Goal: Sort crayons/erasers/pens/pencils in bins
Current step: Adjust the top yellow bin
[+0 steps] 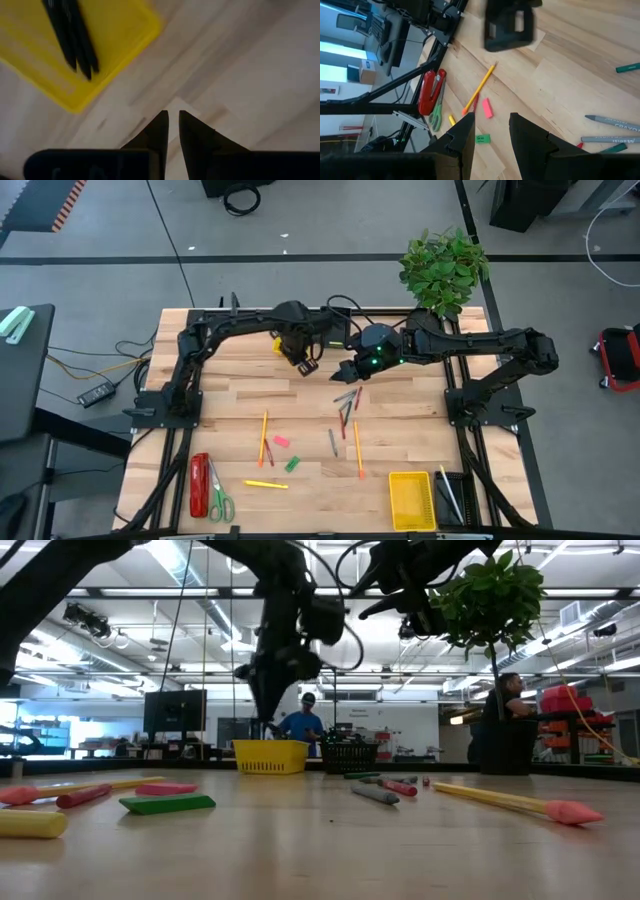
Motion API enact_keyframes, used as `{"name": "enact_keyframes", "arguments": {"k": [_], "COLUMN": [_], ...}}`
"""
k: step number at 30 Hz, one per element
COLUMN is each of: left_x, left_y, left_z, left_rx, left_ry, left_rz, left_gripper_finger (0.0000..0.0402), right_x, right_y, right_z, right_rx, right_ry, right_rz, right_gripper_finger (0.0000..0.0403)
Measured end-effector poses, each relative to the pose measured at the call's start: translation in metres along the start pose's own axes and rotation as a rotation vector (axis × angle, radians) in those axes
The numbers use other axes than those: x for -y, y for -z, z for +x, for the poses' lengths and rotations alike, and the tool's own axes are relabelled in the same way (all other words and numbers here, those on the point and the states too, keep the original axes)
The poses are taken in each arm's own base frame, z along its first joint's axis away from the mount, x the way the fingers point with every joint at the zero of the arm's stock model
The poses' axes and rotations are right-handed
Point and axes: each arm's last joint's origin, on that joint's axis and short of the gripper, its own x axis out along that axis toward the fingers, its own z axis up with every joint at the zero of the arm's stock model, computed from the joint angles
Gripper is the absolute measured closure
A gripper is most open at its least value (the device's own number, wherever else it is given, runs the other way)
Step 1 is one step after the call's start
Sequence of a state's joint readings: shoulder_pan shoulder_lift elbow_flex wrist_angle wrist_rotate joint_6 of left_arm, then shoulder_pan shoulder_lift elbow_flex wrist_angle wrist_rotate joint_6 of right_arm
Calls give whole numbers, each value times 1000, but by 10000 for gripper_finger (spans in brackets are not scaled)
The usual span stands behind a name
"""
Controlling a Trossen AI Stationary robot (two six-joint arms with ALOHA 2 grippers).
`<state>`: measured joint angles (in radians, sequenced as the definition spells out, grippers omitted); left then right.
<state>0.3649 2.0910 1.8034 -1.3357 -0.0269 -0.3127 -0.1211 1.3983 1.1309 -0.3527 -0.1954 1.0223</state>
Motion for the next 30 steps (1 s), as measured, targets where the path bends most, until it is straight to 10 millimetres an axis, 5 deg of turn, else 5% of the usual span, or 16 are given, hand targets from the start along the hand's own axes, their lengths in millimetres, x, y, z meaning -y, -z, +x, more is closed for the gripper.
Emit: {"name": "enact_keyframes", "arguments": {"k": [9,18,30], "left_x": [-20,-13,-40], "left_y": [14,5,-15], "left_z": [52,53,54], "left_rx": [-133,-14,99], "left_ry": [-45,6,45], "left_rz": [-159,-156,-243], "left_gripper_finger": [348,365,371], "right_x": [0,1,1], "right_y": [0,0,0], "right_z": [0,0,0], "right_rx": [-1,7,23], "right_ry": [1,11,22], "right_rz": [18,31,67], "right_gripper_finger": [276,276,276]}}
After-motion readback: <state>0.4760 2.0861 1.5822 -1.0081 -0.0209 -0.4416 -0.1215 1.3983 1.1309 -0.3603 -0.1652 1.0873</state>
